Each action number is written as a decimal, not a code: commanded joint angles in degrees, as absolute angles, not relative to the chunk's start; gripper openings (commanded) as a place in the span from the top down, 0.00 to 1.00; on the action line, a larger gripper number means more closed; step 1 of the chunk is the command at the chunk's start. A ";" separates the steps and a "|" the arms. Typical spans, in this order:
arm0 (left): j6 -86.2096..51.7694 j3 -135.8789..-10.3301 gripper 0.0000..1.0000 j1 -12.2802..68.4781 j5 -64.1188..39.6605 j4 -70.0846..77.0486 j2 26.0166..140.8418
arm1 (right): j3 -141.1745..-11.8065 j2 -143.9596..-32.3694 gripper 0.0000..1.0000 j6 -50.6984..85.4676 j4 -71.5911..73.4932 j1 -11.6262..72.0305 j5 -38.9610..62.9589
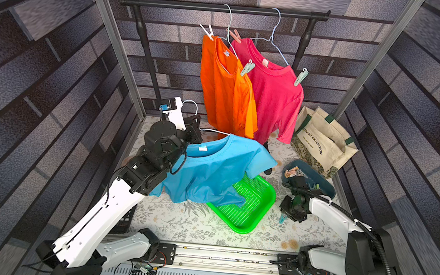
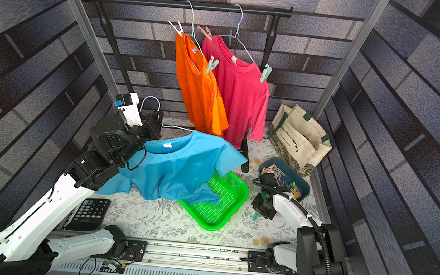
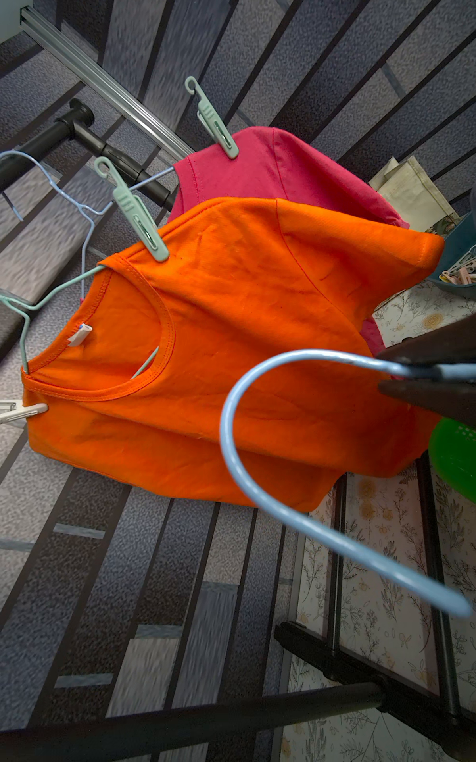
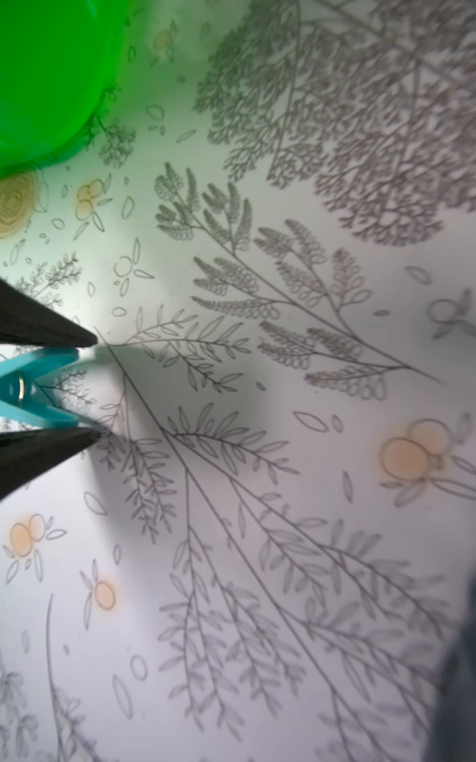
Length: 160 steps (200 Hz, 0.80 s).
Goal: Use clothespins to secure the t-shirt on both sides of the hanger
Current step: Place the clothespin at the center of the board, then open the clothespin, then pick up the clothespin from the center of the board.
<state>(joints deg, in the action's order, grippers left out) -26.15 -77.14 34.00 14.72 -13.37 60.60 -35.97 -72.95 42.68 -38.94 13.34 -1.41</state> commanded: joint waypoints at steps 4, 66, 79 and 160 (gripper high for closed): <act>-27.24 -76.88 0.88 33.49 13.60 -12.84 60.29 | -39.15 -72.66 0.46 39.29 -41.66 13.04 -1.93; -27.92 -75.94 0.87 32.90 12.84 -11.83 60.69 | -33.99 -64.25 0.37 43.21 -45.14 13.49 4.71; -28.01 -75.96 0.87 32.81 12.56 -11.55 60.98 | -32.04 -62.39 0.34 44.74 -45.57 14.31 5.30; -28.57 -76.37 0.91 32.87 11.23 -11.31 62.44 | -31.39 -68.47 0.32 47.11 -39.15 16.94 2.17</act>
<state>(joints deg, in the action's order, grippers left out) -27.55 -76.31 33.15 12.16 -13.26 62.85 -30.79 -65.98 45.63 -42.59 16.60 4.43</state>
